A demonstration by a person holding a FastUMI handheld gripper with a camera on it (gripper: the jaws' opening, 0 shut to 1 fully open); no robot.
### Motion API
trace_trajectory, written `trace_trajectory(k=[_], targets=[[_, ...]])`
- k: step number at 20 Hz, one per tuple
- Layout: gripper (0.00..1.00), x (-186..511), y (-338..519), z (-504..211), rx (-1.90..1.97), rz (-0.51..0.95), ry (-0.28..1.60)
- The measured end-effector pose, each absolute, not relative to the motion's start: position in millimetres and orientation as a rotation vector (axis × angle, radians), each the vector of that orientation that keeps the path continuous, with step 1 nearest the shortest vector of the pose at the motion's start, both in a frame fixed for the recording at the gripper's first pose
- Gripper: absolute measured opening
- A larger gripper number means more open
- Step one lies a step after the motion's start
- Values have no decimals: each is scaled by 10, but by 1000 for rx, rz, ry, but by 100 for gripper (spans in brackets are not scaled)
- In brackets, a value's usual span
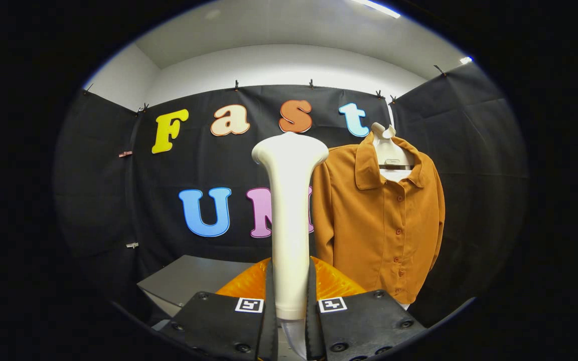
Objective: Iron the clothes twice with a garment steamer, once on the left side and once on the right side.
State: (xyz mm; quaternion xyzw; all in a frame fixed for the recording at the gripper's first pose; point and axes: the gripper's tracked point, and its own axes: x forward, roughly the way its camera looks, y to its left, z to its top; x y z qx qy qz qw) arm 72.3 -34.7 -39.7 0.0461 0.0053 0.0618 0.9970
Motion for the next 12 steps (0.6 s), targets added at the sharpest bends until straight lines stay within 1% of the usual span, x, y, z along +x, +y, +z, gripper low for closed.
trace_trajectory(k=[12], targets=[[25, 711, -336, -382, 80, 130, 10]])
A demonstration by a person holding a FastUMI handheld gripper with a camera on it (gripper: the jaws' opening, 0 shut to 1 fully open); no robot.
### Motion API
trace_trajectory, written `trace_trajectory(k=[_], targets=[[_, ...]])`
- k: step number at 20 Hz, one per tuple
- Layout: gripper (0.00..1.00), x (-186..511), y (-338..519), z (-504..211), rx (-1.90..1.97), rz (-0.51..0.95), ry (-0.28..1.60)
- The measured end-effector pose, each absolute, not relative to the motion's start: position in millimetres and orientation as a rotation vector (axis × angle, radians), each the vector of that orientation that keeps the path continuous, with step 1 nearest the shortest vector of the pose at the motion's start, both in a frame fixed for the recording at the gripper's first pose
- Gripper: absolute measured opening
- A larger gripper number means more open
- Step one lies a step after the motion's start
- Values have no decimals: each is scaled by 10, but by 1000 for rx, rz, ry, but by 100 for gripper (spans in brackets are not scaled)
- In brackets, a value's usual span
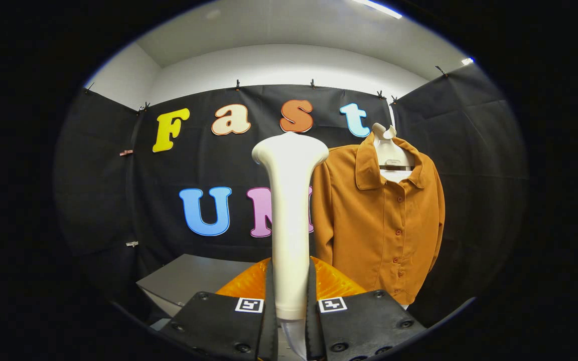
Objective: Iron the clothes twice with a garment steamer, once on the left side and once on the right side.
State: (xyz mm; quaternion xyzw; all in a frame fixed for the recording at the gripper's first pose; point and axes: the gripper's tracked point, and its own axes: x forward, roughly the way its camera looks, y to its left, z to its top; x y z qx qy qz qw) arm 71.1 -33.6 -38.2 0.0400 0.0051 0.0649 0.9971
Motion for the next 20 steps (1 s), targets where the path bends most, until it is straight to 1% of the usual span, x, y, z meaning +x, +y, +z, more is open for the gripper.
trace_trajectory(k=[20], targets=[[25, 633, -250, -308, 50, 147, -16]])
